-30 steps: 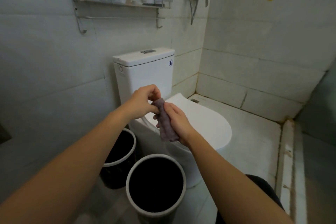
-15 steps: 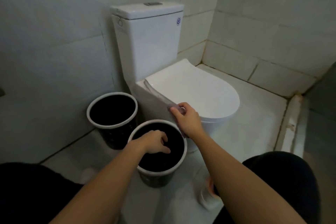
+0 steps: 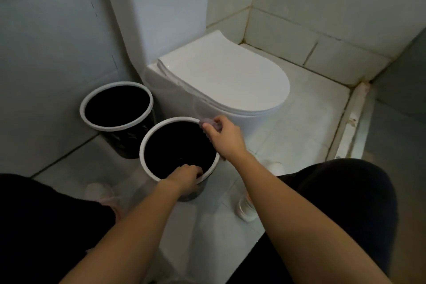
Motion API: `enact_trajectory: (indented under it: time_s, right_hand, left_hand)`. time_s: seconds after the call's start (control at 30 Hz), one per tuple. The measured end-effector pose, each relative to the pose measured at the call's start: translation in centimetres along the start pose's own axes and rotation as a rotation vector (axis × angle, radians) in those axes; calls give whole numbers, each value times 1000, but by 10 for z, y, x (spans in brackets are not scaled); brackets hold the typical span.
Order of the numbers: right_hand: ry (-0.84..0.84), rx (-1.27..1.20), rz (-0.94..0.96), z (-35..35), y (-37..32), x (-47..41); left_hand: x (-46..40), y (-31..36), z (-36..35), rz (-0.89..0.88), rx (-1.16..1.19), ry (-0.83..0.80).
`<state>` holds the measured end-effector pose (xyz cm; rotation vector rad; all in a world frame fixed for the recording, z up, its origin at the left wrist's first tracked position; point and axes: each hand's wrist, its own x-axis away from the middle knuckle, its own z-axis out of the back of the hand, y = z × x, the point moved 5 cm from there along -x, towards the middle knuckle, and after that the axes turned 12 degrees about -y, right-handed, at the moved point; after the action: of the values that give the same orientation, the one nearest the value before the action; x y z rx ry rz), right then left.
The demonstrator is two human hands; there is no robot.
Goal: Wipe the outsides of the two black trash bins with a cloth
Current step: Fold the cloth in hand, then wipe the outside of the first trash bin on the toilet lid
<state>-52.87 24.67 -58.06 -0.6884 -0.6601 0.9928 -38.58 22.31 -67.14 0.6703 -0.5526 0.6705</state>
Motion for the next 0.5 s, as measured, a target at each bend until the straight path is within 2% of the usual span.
enact_trajectory:
  time_s: [0.2,0.5]
  right_hand:
    - [35,0,-21,10,-1,2]
    - [56,38,31,21,-26,9]
  left_hand:
    - [14,2,14,-31,-158,45]
    - [63,-10,92,-73,-47,191]
